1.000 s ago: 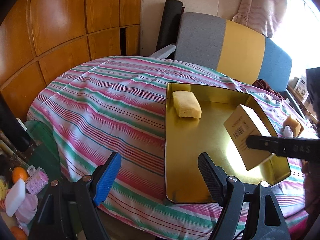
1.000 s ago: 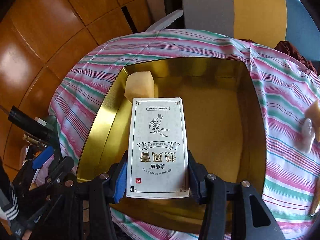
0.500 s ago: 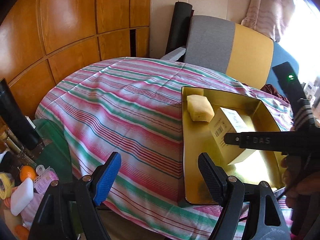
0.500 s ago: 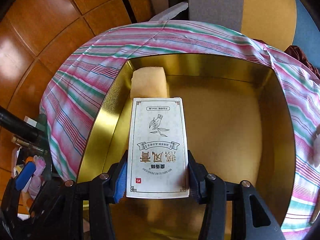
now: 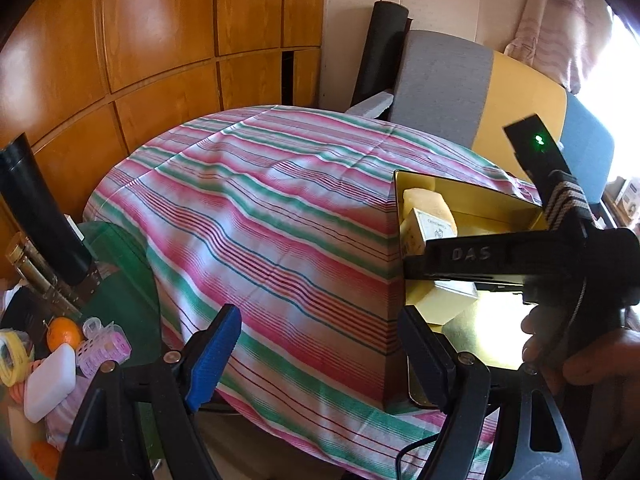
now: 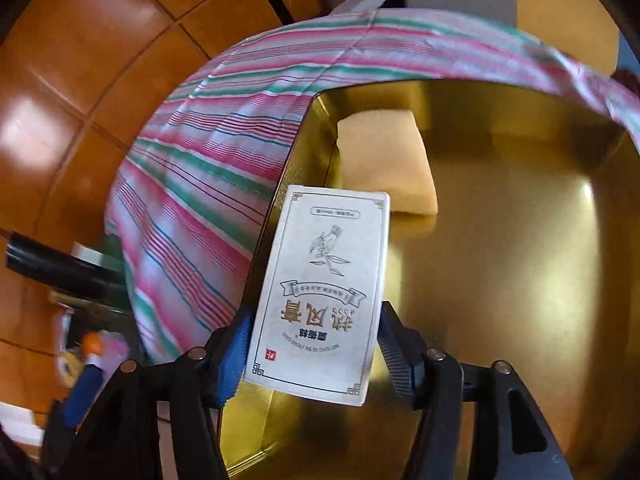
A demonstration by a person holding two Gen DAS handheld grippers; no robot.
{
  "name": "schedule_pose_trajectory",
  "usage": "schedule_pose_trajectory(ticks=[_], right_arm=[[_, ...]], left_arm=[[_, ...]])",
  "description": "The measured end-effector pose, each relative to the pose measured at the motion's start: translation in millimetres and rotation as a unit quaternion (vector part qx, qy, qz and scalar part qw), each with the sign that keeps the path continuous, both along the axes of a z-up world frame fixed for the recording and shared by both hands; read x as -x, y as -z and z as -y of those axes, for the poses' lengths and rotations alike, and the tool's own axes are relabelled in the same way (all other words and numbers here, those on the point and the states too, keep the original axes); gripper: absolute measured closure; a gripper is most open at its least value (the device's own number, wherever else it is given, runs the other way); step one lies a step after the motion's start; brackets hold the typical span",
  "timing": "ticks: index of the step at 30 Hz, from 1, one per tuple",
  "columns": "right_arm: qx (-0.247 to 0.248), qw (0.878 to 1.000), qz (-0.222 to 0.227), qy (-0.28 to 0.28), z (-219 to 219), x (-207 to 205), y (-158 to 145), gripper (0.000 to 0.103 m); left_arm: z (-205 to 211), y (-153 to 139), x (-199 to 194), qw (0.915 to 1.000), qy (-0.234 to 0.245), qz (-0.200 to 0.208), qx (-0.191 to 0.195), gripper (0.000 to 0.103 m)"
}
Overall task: Organize objects
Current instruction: 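Grasp the white medicine box with the right tool and place it in the tray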
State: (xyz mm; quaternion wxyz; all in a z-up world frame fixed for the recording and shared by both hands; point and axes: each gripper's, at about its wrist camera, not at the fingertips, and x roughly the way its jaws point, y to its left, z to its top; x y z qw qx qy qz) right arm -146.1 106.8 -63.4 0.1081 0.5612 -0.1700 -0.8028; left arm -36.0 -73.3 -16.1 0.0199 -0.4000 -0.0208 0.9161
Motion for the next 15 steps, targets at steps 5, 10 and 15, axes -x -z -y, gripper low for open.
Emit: schedule_pose_trajectory(ticks=[5,10,15], right_arm=[[0.027,1.000,-0.014,0.006,-13.6,-14.7,-6.9,0.036],[0.019,0.999,-0.044,0.012,-28.8,-33.9,-24.2,0.035],[-0.016,0.997,-0.075,0.021,-51.3,-60.8,-42.1,0.035]], left_arm=[[-0.1,1.4,-0.1,1.0000,-0.001,0.000,-0.001,0.021],[-5.1,-0.5,-2.7,1.0000,0.006,-0.004,0.002,0.021],[-14.6,-5.3,-4.7,0.9998,0.018,-0.009,0.003,0.021]])
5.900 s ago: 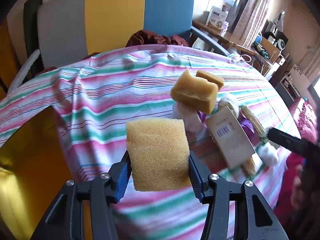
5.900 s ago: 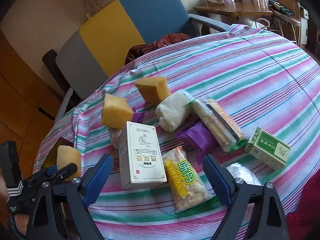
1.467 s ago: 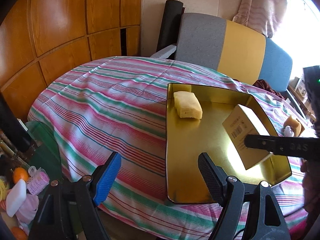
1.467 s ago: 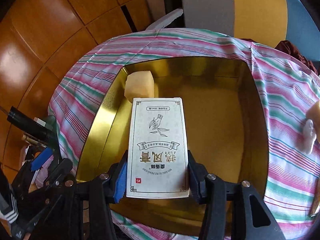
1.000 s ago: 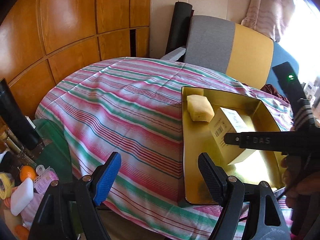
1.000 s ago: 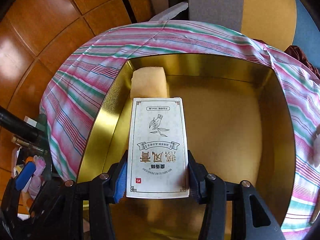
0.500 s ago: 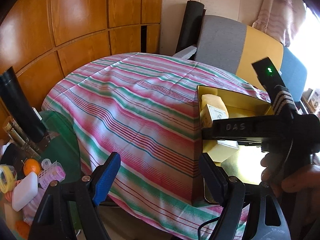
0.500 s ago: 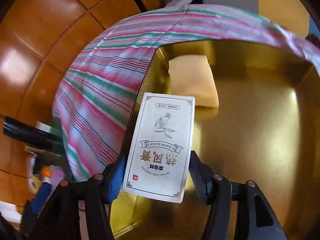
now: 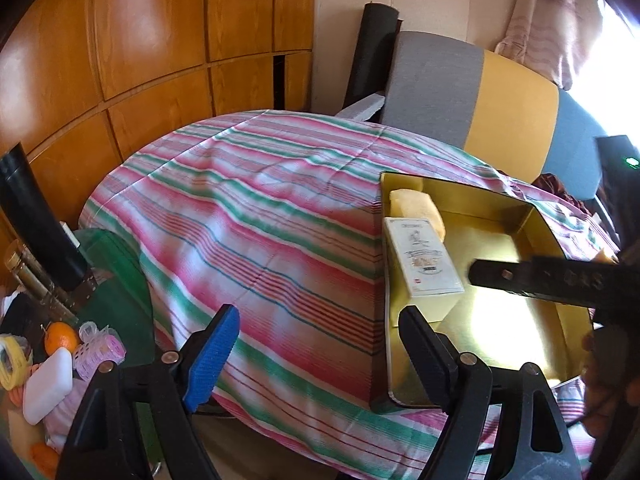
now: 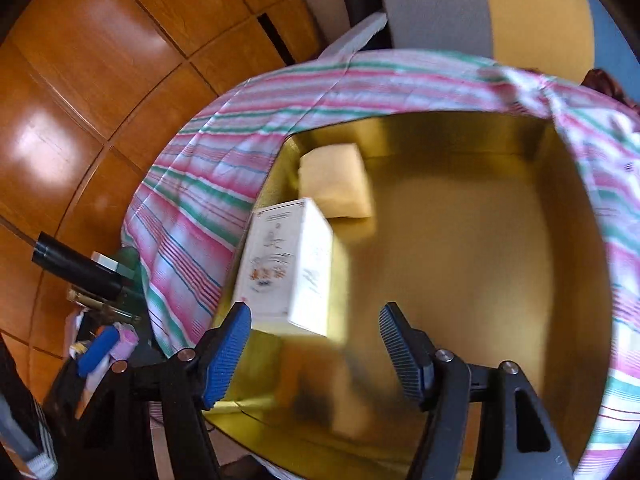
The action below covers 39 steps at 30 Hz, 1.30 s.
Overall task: Organize objects
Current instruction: 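Grasp the white medicine box with the right tool and place it in the tray, then grasp the yellow snack bag with the left tool and drop it in the tray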
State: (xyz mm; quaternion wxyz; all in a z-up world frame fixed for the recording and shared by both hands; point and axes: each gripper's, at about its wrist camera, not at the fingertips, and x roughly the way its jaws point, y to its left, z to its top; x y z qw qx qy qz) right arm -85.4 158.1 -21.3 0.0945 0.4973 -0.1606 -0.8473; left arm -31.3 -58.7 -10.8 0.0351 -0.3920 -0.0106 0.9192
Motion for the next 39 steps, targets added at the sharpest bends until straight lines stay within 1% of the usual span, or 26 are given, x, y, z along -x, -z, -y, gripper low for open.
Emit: schedule_pose_trajectory(ticks=[5,9,13,16,18,20,22,23,24,27,28,29,31,32,33,34,35,36,37,39], right_arm=[[-0.047,0.998,-0.031,0.027,-34.1,-37.1,-15.9,0.035],[-0.067,0.993,-0.041,0.083,-80.4,-70.0,-24.7,0.035],[-0.078,0.986,-0.040,0.143,-135.4,-101.8,-32.2,0.035],[-0.091,0.977,-0.032,0.189,-180.2,-126.9,-35.7,0.035],[-0.092,0.969,-0.026,0.227,-215.4,-147.6,-37.0,0.035],[-0.100,0.957,-0.015,0.270,-249.3,-169.4,-38.4,0.035],[-0.112,0.941,-0.004,0.321,-283.2,-194.3,-40.5,0.035],[-0.112,0.932,0.000,0.344,-297.4,-206.8,-40.8,0.035],[-0.111,0.923,0.003,0.369,-311.8,-219.5,-41.1,0.035],[-0.112,0.895,0.010,0.432,-350.5,-253.1,-42.2,0.035],[-0.108,0.889,0.009,0.446,-359.9,-262.1,-42.2,0.035],[-0.102,0.883,0.008,0.458,-369.3,-272.2,-41.3,0.035],[-0.096,0.877,0.009,0.471,-379.5,-285.3,-38.4,0.035],[-0.092,0.875,0.008,0.475,-382.8,-289.6,-35.7,0.035],[-0.086,0.874,0.008,0.478,-384.8,-292.6,-31.9,0.035],[-0.078,0.874,0.006,0.480,-387.4,-295.0,-28.0,0.035],[-0.059,0.874,0.006,0.483,-390.3,-297.3,-23.8,0.035],[-0.037,0.874,-0.001,0.485,-391.9,-301.1,-21.8,0.035],[-0.021,0.871,-0.013,0.490,-393.7,-305.5,-21.9,0.035],[0.010,0.865,-0.031,0.502,-398.7,-313.2,-19.1,0.035]], left_arm=[[-23.9,-8.1,-0.3,0.9993,0.036,-0.009,0.000,0.021],[-53.0,-13.0,0.4,0.9968,0.079,-0.016,0.003,0.021],[-86.1,-17.1,-2.4,0.9922,0.124,-0.016,0.003,0.021],[-112.5,-23.3,-6.3,0.9865,0.162,-0.023,0.005,0.021],[-130.1,-29.0,-9.7,0.9814,0.190,-0.028,0.004,0.021],[-150.2,-33.5,-12.3,0.9748,0.220,-0.032,0.007,0.021],[-170.6,-37.3,-13.9,0.9682,0.248,-0.030,0.005,0.021],[-185.6,-40.0,-15.9,0.9629,0.268,-0.031,0.005,0.021],[-195.1,-42.1,-16.6,0.9595,0.280,-0.032,0.006,0.021],[-238.5,-46.7,-21.4,0.9439,0.329,-0.029,0.006,0.023],[-250.5,-46.9,-23.1,0.9395,0.341,-0.025,0.006,0.025],[-267.9,-46.8,-24.1,0.9326,0.360,-0.019,0.006,0.026],[-302.6,-44.5,-25.5,0.9196,0.393,0.000,0.000,0.031],[-316.8,-42.5,-26.3,0.9145,0.404,0.011,-0.002,0.033],[-332.1,-39.3,-27.2,0.9085,0.417,0.024,-0.005,0.038],[-352.1,-34.4,-28.5,0.9000,0.434,0.042,-0.011,0.043],[-368.7,-29.3,-30.9,0.8937,0.445,0.058,-0.013,0.045],[-379.3,-23.3,-34.4,0.8897,0.451,0.069,-0.014,0.048],[-398.3,-15.9,-37.8,0.8828,0.461,0.089,-0.015,0.052],[-421.7,-4.1,-45.7,0.8729,0.474,0.115,-0.016,0.052]])
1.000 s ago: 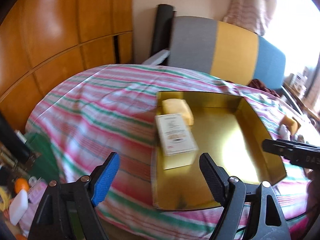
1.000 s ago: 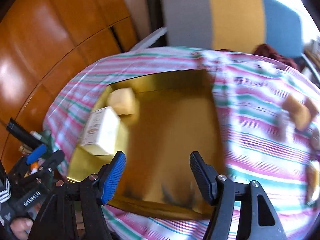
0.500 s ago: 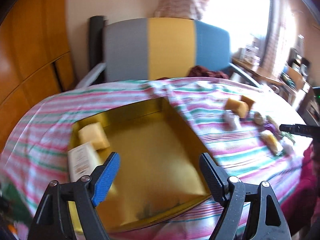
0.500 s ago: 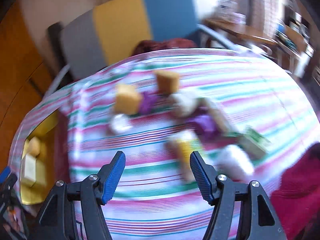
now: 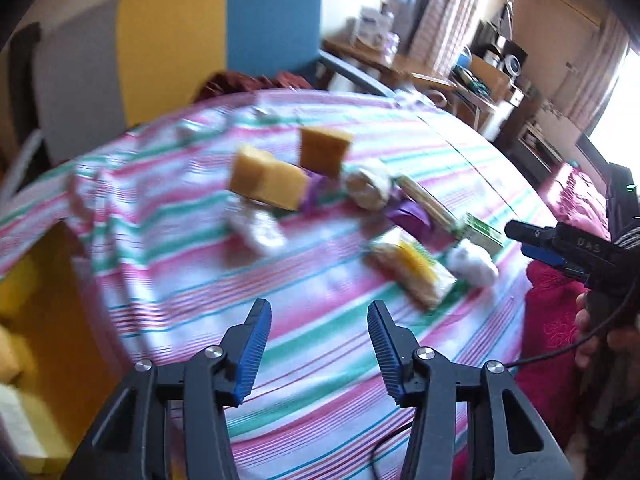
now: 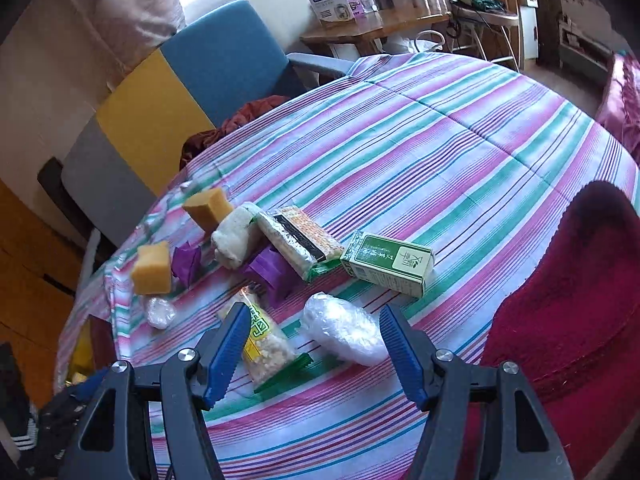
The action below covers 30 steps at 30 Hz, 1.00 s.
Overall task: Organize objects
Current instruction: 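Grasp the yellow snack bag with the left tool and drop it in the tray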
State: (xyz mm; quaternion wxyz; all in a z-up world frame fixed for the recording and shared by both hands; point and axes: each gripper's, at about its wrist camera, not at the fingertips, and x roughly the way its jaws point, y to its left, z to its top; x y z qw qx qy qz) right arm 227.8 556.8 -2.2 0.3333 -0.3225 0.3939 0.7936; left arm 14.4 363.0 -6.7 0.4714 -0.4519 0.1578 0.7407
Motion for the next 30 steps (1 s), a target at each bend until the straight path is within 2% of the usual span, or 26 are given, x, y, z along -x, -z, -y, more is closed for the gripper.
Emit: schedule_pose_trajectory(ticks=[3,6,8,10,15,17,19,22,30], right_arm=[[0.023,0.999,-0.036,0.010,-3.8,-10.2,2.9,0.035],[0.029,0.998,-0.052,0.005,-3.7,-11.3,4.0,0.035],[0.033,0.998,-0.059,0.002,-4.3,-9.5,5.6,0.035],[0.039,0.997,-0.063,-0.004,-4.4,-8.3,6.8,0.035],[0.044,0.996,-0.072,-0.007,-4.4,-8.2,8.4,0.035],[0.047,0.996,-0.078,-0.005,-5.3,-10.7,8.9,0.035],[0.050,0.995,-0.084,-0.001,-6.2,-13.6,9.0,0.035],[0.057,0.994,-0.088,0.001,-7.8,-14.5,10.6,0.035],[0.075,0.996,-0.057,-0.007,-10.1,-6.4,16.4,0.035]], left_arm=[[-41.0,21.0,-7.3,0.9985,0.010,0.051,0.017,0.052],[-70.4,36.0,-11.1,0.9967,0.012,0.074,0.033,0.051],[-89.3,43.2,-13.1,0.9948,0.008,0.093,0.040,0.045],[-104.6,48.1,-13.3,0.9931,-0.001,0.111,0.039,0.034],[-139.4,57.4,-20.6,0.9927,-0.009,0.109,0.051,0.033],[-149.7,66.5,-23.9,0.9935,-0.008,0.091,0.069,0.033],[-147.9,70.9,-25.5,0.9950,-0.002,0.076,0.064,0.037],[-135.3,68.5,-29.4,0.9968,0.027,0.046,0.059,0.056],[-53.8,64.4,-17.8,0.9982,0.031,0.032,0.041,0.059]])
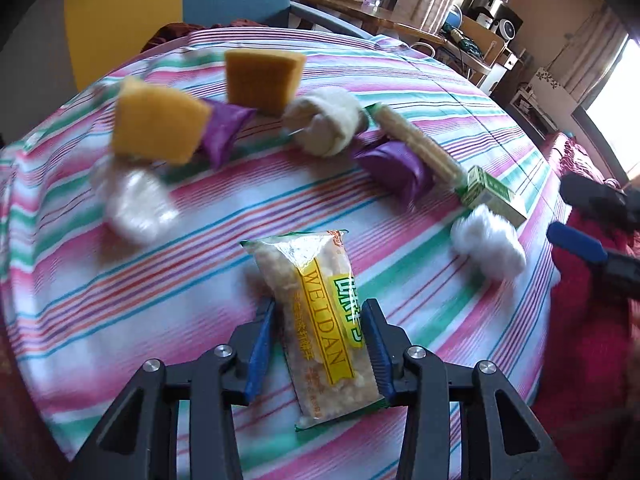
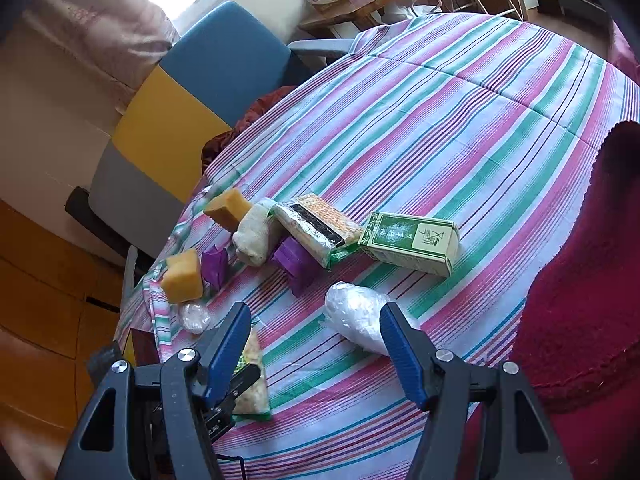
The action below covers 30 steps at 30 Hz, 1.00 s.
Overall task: Organize objects
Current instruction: 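Grasp the yellow snack bag with the left tool and drop it in the tray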
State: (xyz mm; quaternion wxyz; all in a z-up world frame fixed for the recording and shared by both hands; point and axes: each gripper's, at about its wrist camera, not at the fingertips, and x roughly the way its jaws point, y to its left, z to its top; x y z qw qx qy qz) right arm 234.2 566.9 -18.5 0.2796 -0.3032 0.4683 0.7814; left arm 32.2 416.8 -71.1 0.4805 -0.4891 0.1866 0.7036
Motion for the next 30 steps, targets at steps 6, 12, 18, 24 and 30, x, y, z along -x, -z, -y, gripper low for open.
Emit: schedule_pose_trajectory(ticks=[6,12,18,24,30], right_arm=[[0.006,0.996,0.079,-0.050,-0.3,22.9,7.3,0.035],[-0.069,0.959,0.235,-0.143,2.0,64.6,12.6,0.035],[-0.071,0.933,0.308,-0.173,-6.9,85.5,38.3,0.035],[-0.067,0.925,0.327,-0.184,-3.6,87.7,47.7,0.066],[-0.074,0.941,0.256,-0.208,27.3,89.3,29.7,0.067]], left_arm=[[46.6,-0.3,-4.2,0.9998,-0.014,0.004,-0.014,0.059],[54.0,3.0,-0.1,0.9996,-0.016,0.008,-0.024,0.059],[61.5,3.4,-1.2,0.9992,-0.020,0.008,-0.033,0.059],[65.4,3.2,-2.8,0.9991,-0.021,0.004,-0.035,0.060],[74.5,-1.2,-7.5,0.9993,-0.018,0.004,-0.034,0.062]])
